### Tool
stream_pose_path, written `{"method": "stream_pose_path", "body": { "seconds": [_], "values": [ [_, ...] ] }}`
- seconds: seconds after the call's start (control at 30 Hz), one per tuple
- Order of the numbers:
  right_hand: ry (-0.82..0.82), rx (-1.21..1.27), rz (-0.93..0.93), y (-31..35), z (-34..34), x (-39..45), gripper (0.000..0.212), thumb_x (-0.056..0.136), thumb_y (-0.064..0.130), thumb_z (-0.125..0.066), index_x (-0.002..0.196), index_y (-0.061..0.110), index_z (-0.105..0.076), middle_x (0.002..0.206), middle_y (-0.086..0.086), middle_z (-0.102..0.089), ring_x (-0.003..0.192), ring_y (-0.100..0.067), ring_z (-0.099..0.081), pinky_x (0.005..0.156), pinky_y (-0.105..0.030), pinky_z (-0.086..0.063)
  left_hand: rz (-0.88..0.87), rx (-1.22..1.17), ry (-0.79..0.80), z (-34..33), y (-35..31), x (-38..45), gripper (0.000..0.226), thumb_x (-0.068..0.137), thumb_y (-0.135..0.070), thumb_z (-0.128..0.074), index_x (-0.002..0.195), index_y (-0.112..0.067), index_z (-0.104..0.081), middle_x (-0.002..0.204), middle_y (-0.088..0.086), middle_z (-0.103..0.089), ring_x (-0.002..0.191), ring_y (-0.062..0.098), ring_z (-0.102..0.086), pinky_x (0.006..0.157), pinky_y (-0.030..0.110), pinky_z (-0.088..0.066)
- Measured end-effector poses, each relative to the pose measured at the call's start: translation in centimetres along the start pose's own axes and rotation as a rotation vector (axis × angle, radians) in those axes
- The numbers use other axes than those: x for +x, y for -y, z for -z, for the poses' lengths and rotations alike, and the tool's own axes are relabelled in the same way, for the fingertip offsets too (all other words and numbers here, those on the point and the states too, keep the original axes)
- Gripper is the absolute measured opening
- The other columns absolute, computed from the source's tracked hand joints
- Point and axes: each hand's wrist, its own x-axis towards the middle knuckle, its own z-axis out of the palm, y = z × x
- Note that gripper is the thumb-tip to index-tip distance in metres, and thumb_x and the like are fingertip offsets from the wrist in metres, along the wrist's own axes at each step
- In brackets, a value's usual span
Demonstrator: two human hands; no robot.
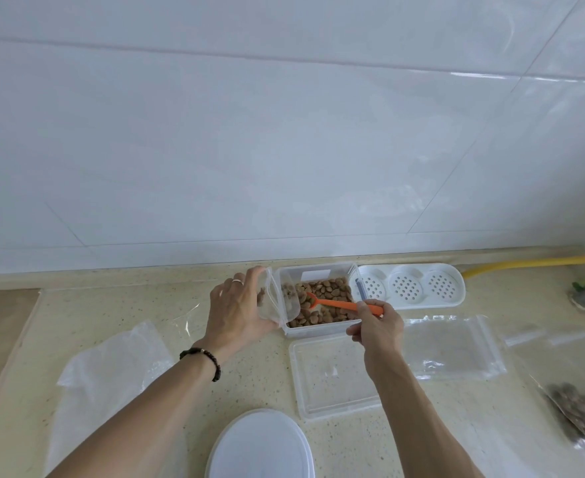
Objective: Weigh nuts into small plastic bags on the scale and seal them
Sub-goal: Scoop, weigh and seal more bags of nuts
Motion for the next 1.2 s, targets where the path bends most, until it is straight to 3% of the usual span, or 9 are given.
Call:
{"method": "stream_pose_path", "body": {
  "seconds": [0.13, 0.33, 0.53, 0.7, 0.93, 1.1, 1.2],
  "values": [
    [-0.014, 0.154, -0.066, 0.7, 0.8, -0.1, 0.007, 0.098, 0.01, -0.057, 0.104, 0.007, -0.057, 0.081, -0.014, -0.07, 0.042, -0.013, -0.057, 0.052, -0.028, -0.047, 0.011, 0.034, -0.013, 0.4, -0.4, 0.4, 0.087, 0.058, -0.045, -0.078, 0.131, -0.029, -0.034, 0.085, -0.011, -0.052, 0.09, 0.016, -0.05, 0.09, 0.036, -0.036],
    [0.005, 0.209, 0.015, 4.0, 2.2, -1.0, 0.007, 0.097, 0.008, -0.056, 0.103, 0.007, -0.057, 0.084, -0.012, -0.073, 0.045, -0.015, -0.054, 0.053, -0.029, -0.046, 0.057, 0.088, 0.021, 0.8, -1.7, 1.6, 0.07, 0.06, -0.046, -0.075, 0.116, -0.028, -0.037, 0.084, -0.01, -0.049, 0.092, 0.02, -0.052, 0.089, 0.039, -0.038],
    [0.113, -0.033, 0.311, 6.8, 1.1, -3.9, 0.003, 0.096, 0.009, -0.059, 0.093, 0.01, -0.059, 0.075, -0.017, -0.065, 0.04, -0.016, -0.059, 0.041, -0.024, -0.047, 0.109, -0.075, 0.102, 0.6, -3.4, 3.0, 0.094, 0.059, -0.054, -0.08, 0.135, -0.028, -0.031, 0.104, -0.004, -0.053, 0.105, 0.021, -0.051, 0.09, 0.037, -0.039],
    [0.256, -0.157, 0.497, 7.4, 0.2, -5.8, 0.006, 0.095, 0.006, -0.06, 0.09, 0.008, -0.059, 0.082, -0.012, -0.066, 0.039, -0.017, -0.058, 0.043, -0.029, -0.052, 0.123, -0.255, 0.117, 0.3, -3.5, 2.7, 0.102, 0.057, -0.053, -0.085, 0.139, -0.029, -0.03, 0.11, -0.002, -0.054, 0.106, 0.019, -0.05, 0.089, 0.037, -0.04],
    [0.199, -0.089, 0.493, 7.9, 1.6, -4.9, 0.006, 0.094, 0.007, -0.063, 0.088, 0.01, -0.062, 0.068, -0.012, -0.062, 0.041, -0.022, -0.061, 0.042, -0.029, -0.05, 0.141, -0.284, 0.084, -0.1, -3.2, 2.7, 0.103, 0.055, -0.052, -0.087, 0.138, -0.028, -0.03, 0.109, -0.003, -0.055, 0.105, 0.02, -0.051, 0.089, 0.039, -0.043],
    [0.013, 0.017, 0.412, 6.6, 2.7, -2.5, 0.001, 0.095, 0.008, -0.06, 0.094, 0.008, -0.06, 0.074, -0.024, -0.062, 0.041, -0.022, -0.061, 0.041, -0.026, -0.046, 0.137, -0.25, 0.078, -0.7, -2.6, 2.3, 0.103, 0.055, -0.052, -0.087, 0.137, -0.028, -0.031, 0.111, -0.001, -0.056, 0.104, 0.02, -0.052, 0.089, 0.04, -0.043],
    [-0.043, -0.061, 0.367, 4.5, 3.3, -0.7, 0.005, 0.097, 0.011, -0.058, 0.093, 0.013, -0.059, 0.083, -0.02, -0.065, 0.043, -0.022, -0.062, 0.043, -0.029, -0.048, 0.118, -0.229, 0.078, -0.8, -2.1, 1.6, 0.104, 0.054, -0.052, -0.087, 0.137, -0.03, -0.029, 0.109, -0.002, -0.055, 0.101, 0.018, -0.052, 0.09, 0.037, -0.043]
  ]
}}
